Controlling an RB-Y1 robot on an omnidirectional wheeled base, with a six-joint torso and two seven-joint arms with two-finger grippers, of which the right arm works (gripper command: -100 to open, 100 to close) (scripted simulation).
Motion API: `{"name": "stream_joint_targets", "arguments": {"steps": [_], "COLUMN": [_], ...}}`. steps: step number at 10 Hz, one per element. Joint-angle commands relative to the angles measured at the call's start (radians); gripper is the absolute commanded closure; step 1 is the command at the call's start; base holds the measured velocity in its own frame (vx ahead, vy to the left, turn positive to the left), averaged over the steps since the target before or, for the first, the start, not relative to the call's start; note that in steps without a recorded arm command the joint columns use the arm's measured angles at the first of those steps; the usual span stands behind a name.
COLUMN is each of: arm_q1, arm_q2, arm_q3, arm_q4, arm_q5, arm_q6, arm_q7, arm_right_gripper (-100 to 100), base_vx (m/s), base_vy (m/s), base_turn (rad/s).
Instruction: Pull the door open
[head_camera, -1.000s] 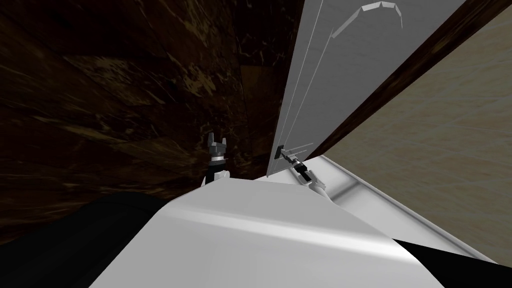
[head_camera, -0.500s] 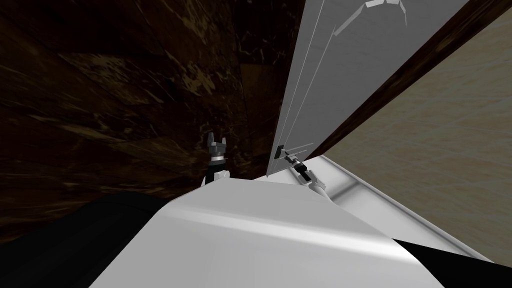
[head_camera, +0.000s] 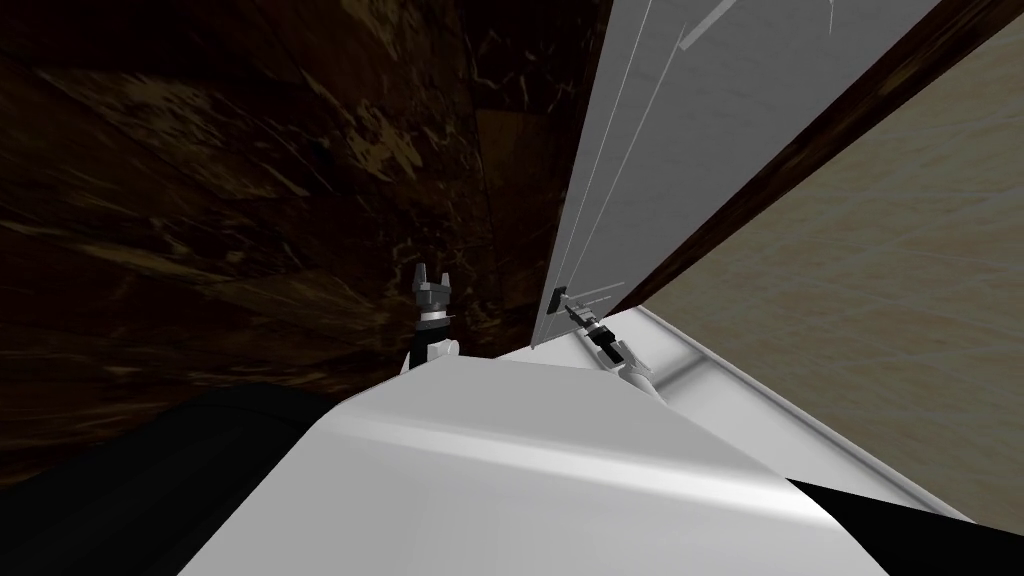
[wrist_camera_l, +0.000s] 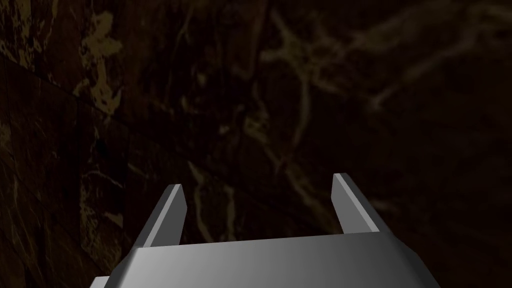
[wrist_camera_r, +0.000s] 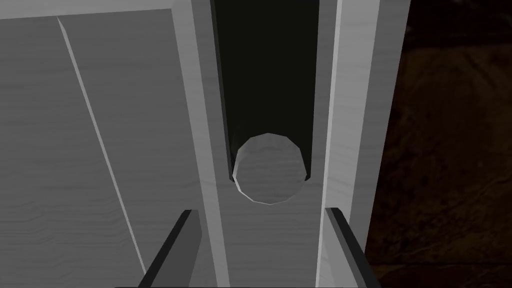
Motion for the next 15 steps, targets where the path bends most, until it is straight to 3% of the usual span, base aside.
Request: {"name": "stream_joint_targets", "arguments": {"steps": [1,5,14,15], "arm_q1": [0.006,0.015,-0.011,-0.011], "arm_q2": [-0.006,-0.015,0.011,0.011], "arm_q3": [0.001,0.004,-0.004,-0.004], "arm_q4": [-0.003,-0.008,0.009,0.009], "arm_q5": [0.001,0.002,-0.003,-0.003], "arm_q6": [-0.008,-0.017,0.012,0.012], "arm_q7": [-0.006,-0.014,0.013,0.013], "arm_right_gripper": [-100,-100,-100,100], "base_vx": [-0.188,-0.151,0.130,-0.053], "base_vy": [-0.025,-0.058,0.045,-0.027], "base_turn": [-0.047,-0.034,0.042,-0.001]}}
